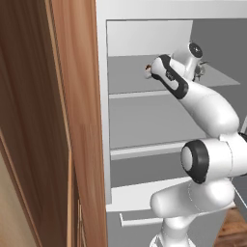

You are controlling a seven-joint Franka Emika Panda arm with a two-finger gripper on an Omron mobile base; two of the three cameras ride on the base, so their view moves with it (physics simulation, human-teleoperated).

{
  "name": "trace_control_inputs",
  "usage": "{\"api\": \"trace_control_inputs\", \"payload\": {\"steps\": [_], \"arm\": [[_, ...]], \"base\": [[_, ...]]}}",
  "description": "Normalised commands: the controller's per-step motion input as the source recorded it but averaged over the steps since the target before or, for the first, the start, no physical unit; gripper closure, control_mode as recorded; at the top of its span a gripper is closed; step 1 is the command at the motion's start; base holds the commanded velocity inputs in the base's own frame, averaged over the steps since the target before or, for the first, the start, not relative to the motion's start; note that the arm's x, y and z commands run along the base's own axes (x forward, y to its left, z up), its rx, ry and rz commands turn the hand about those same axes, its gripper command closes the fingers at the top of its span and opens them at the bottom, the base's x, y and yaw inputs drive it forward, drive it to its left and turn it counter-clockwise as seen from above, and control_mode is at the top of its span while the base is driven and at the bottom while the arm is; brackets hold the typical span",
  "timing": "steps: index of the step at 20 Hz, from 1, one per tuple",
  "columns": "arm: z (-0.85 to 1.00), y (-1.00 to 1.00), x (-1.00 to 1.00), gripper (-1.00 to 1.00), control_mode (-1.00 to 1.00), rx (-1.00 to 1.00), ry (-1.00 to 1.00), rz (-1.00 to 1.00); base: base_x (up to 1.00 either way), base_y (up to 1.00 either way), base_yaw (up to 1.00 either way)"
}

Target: Gather the avocado and tomato from the fridge and place them on a tray on the dining counter. Then gather the fish and chicken drumstick from the fridge and place them on the other tray.

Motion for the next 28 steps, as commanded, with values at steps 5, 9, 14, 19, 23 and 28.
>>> {"api": "trace_control_inputs", "payload": {"steps": [5,9,14,19,23,28], "arm": [[-0.39,0.37,0.17,1.00,-1.00,0.00,0.00,0.00],[-0.28,0.08,0.02,1.00,-1.00,0.00,0.00,0.00],[-0.14,-0.01,-0.25,1.00,-1.00,-0.01,0.00,-0.06],[0.15,0.00,-0.77,1.00,-1.00,0.00,-0.08,-0.15],[0.26,0.00,-1.00,1.00,-1.00,0.00,-0.13,-0.15],[0.32,0.00,-1.00,1.00,-1.00,0.00,-0.07,-0.11]], "base": [[0.00,0.00,0.00],[0.00,0.00,0.00],[0.00,0.00,0.00],[0.00,0.00,0.00],[0.00,0.00,0.00],[0.00,0.00,0.00]]}}
